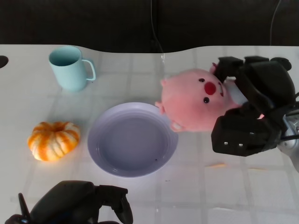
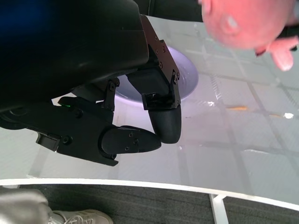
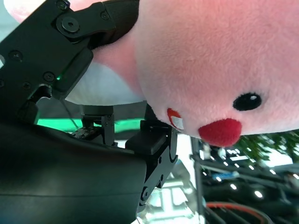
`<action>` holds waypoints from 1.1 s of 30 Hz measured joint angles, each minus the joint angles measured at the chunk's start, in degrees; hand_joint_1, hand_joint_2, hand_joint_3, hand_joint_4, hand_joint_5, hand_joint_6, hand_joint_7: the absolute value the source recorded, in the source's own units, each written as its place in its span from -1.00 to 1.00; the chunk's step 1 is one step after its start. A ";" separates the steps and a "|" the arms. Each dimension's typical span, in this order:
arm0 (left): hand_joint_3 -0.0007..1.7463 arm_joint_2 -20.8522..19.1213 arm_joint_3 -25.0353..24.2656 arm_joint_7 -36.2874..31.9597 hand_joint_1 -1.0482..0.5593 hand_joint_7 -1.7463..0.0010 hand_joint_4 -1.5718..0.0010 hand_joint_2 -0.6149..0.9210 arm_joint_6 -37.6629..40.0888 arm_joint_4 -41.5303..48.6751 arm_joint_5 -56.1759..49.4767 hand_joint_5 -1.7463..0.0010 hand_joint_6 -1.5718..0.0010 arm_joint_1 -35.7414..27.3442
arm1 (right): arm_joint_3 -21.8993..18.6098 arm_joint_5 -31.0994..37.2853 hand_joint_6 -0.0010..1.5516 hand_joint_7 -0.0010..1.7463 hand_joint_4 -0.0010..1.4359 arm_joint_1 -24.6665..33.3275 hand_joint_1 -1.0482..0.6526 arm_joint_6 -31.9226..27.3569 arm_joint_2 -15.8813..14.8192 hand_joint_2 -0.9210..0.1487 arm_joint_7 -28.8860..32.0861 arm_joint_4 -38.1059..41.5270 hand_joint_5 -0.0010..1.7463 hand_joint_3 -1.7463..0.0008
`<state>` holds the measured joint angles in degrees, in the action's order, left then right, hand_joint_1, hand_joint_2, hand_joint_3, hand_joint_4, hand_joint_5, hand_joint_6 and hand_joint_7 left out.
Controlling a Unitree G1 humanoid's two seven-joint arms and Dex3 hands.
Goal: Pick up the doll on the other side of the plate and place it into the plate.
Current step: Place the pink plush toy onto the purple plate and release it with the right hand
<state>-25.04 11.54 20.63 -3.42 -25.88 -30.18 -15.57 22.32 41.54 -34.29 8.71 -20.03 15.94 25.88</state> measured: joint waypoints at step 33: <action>-0.64 4.43 4.49 -1.11 -0.06 0.06 0.06 1.00 1.44 -0.19 -4.11 -0.47 -0.04 -1.13 | 8.67 0.64 0.18 -0.53 0.06 -12.68 -0.07 4.60 19.47 -0.81 -9.54 21.27 0.34 0.77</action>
<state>-20.60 16.03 19.53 -1.97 -26.07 -34.28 -16.70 30.99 42.18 -46.97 13.31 -0.56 6.40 47.14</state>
